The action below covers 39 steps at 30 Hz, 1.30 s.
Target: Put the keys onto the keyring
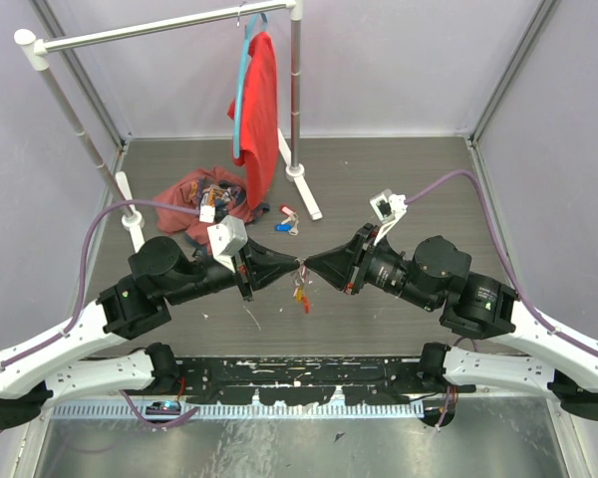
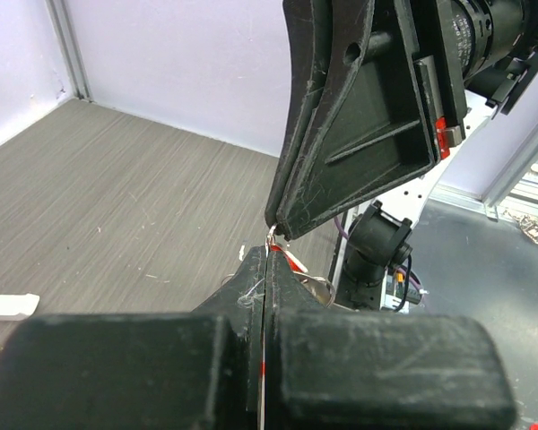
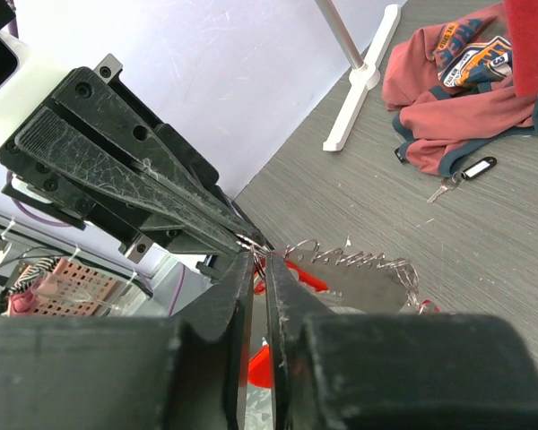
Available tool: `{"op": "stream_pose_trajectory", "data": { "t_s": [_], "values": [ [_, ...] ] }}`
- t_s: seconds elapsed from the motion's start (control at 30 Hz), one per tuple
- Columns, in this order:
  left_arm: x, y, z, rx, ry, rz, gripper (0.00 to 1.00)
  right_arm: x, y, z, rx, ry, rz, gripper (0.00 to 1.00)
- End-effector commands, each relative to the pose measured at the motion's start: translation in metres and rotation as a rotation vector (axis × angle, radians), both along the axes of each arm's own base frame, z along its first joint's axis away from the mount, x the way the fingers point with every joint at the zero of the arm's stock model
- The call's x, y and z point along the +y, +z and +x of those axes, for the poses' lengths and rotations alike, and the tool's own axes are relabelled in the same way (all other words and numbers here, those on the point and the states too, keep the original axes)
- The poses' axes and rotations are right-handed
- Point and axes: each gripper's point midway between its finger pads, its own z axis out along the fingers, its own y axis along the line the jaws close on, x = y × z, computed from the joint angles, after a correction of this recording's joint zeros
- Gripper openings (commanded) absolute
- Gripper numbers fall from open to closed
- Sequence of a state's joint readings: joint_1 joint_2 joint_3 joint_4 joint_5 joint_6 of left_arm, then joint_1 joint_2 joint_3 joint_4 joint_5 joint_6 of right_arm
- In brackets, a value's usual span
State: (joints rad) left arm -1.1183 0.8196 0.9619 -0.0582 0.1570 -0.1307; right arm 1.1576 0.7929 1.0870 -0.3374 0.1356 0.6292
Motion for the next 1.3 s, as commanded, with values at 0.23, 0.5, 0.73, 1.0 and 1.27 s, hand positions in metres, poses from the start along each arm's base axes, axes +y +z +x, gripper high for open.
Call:
{"op": "stream_pose_trajectory", "data": {
  "t_s": [0.23,0.5,0.73,1.0,1.27],
  "values": [
    [0.005,0.021,0.001,-0.041,0.018,-0.066,0.0,0.001,0.018,-0.002,-0.028,0.012,0.043,0.03],
    [0.007,0.022,0.003,-0.048,0.032,-0.071,0.0,-0.002,0.015,-0.001,-0.024,0.001,0.033,0.01],
    [0.007,0.022,0.004,-0.052,0.037,-0.073,0.0,-0.005,0.011,0.0,-0.017,-0.013,0.016,0.01],
    [0.008,0.024,0.004,-0.056,0.039,-0.079,0.0,-0.006,0.005,0.002,-0.004,-0.024,-0.011,0.01],
    [0.008,0.026,0.003,-0.06,0.038,-0.081,0.0,-0.004,-0.003,0.002,0.014,-0.024,-0.037,0.05]
  ]
}}
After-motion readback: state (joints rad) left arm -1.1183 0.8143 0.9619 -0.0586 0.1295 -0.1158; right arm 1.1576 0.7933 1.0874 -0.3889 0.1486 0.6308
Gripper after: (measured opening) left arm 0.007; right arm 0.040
